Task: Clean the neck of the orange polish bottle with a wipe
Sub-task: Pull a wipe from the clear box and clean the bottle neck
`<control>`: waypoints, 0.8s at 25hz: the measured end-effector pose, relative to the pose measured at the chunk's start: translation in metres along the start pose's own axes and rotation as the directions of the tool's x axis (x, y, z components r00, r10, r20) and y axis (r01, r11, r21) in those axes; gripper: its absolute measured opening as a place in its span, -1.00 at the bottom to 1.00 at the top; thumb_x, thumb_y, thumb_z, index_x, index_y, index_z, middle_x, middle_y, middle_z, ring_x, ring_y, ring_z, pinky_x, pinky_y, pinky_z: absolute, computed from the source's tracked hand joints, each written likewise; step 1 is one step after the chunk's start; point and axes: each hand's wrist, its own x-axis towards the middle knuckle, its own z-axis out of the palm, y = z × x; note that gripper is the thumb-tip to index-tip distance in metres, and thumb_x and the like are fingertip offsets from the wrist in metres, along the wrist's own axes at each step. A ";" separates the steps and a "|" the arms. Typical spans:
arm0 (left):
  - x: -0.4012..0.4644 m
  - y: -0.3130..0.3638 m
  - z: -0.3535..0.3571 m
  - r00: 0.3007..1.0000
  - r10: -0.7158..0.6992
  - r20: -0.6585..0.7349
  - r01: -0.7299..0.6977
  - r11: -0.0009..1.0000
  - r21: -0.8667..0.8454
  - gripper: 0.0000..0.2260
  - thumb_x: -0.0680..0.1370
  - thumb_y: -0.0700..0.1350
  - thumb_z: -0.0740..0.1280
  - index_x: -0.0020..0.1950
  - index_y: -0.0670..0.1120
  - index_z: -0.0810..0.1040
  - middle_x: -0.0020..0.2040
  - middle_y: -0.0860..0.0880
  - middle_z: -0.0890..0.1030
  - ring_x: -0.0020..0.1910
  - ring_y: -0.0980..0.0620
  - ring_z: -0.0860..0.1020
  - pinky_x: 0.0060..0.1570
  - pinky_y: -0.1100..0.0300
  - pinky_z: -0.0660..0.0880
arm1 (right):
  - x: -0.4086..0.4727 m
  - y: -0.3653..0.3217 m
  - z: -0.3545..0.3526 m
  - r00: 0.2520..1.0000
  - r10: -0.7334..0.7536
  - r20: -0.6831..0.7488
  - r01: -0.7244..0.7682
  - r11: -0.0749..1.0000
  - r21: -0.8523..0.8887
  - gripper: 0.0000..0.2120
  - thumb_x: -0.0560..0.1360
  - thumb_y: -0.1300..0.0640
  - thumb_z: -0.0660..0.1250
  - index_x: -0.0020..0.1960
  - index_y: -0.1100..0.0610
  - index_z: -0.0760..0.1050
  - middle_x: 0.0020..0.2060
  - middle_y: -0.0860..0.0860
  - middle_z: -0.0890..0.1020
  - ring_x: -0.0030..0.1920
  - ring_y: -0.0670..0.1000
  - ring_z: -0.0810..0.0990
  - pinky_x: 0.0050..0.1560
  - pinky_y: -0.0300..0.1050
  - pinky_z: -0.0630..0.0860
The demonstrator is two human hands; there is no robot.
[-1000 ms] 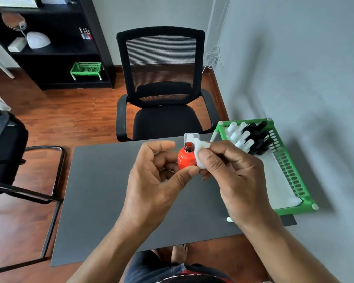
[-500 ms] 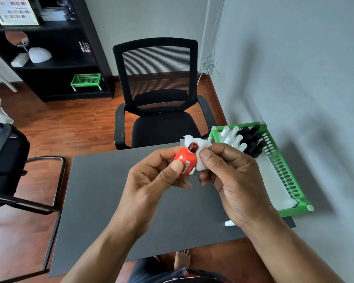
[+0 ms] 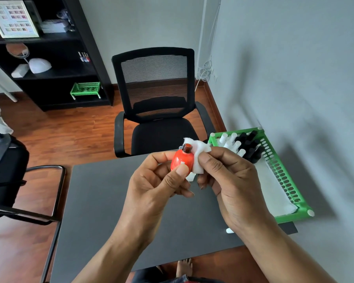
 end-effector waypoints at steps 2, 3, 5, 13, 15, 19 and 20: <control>0.000 0.004 -0.003 1.000 0.003 -0.008 -0.003 1.000 -0.027 -0.73 0.52 -0.03 0.47 0.17 -0.10 0.68 -0.18 -0.12 0.70 -0.26 -0.05 0.66 -0.21 0.07 0.64 | 0.001 -0.004 0.001 0.989 0.126 0.072 -0.139 0.964 0.228 -0.85 0.48 0.05 0.44 -0.06 0.10 0.73 -0.28 0.04 0.66 -0.35 -0.03 0.60 -0.34 -0.16 0.55; -0.001 0.006 -0.005 1.000 0.004 -0.004 -0.004 0.999 -0.048 -0.73 0.53 -0.03 0.45 0.18 -0.12 0.67 -0.16 -0.12 0.70 -0.25 -0.05 0.67 -0.21 0.07 0.64 | 0.001 -0.006 0.001 0.978 0.181 0.106 -0.206 0.926 0.315 -0.87 0.50 0.09 0.44 -0.08 0.12 0.72 -0.28 0.06 0.65 -0.35 -0.02 0.59 -0.36 -0.15 0.54; -0.001 0.009 -0.006 1.000 -0.002 0.003 0.003 0.997 -0.080 -0.69 0.55 -0.04 0.42 0.21 -0.18 0.64 -0.11 -0.15 0.71 -0.23 -0.05 0.67 -0.21 0.07 0.65 | 0.001 -0.007 0.001 0.960 0.235 0.150 -0.276 0.880 0.387 -0.88 0.54 0.14 0.40 -0.10 0.14 0.70 -0.30 0.06 0.64 -0.36 -0.02 0.58 -0.37 -0.14 0.52; -0.007 0.011 -0.007 1.000 0.001 -0.023 -0.002 0.999 -0.035 -0.69 0.50 -0.07 0.49 0.22 -0.11 0.71 0.05 -0.21 0.75 -0.05 -0.13 0.73 -0.06 0.05 0.67 | -0.004 -0.008 -0.001 0.992 0.018 0.126 -0.025 0.998 0.050 -0.79 0.50 0.02 0.43 0.09 0.00 0.73 -0.15 0.02 0.72 -0.27 -0.03 0.62 -0.29 -0.15 0.58; -0.008 0.012 -0.006 0.999 0.014 -0.038 -0.014 1.000 0.001 -0.64 0.48 -0.05 0.51 0.26 -0.08 0.71 0.12 -0.20 0.75 0.00 -0.16 0.74 0.00 0.04 0.66 | -0.007 -0.009 -0.001 0.994 -0.041 0.100 0.048 0.997 -0.060 -0.76 0.50 -0.01 0.45 0.15 -0.11 0.72 -0.13 -0.01 0.74 -0.26 -0.04 0.64 -0.25 -0.16 0.59; -0.008 0.015 -0.005 0.998 0.040 -0.043 -0.040 0.999 -0.003 -0.55 0.45 -0.07 0.53 0.34 -0.07 0.65 0.15 -0.17 0.74 0.03 -0.22 0.73 0.02 0.04 0.66 | -0.013 -0.014 0.002 0.988 -0.125 0.085 0.137 0.980 -0.146 -0.75 0.52 0.00 0.45 0.19 -0.14 0.70 -0.14 0.03 0.74 -0.29 -0.05 0.64 -0.25 -0.19 0.61; -0.007 0.016 -0.005 0.997 0.059 -0.039 -0.060 0.998 -0.028 -0.53 0.45 -0.10 0.53 0.36 -0.07 0.62 0.14 -0.18 0.74 0.03 -0.23 0.73 0.00 0.03 0.67 | -0.014 -0.015 0.003 0.986 -0.144 0.083 0.156 0.975 -0.157 -0.75 0.53 0.01 0.44 0.19 -0.12 0.70 -0.14 0.05 0.74 -0.30 -0.05 0.63 -0.25 -0.20 0.62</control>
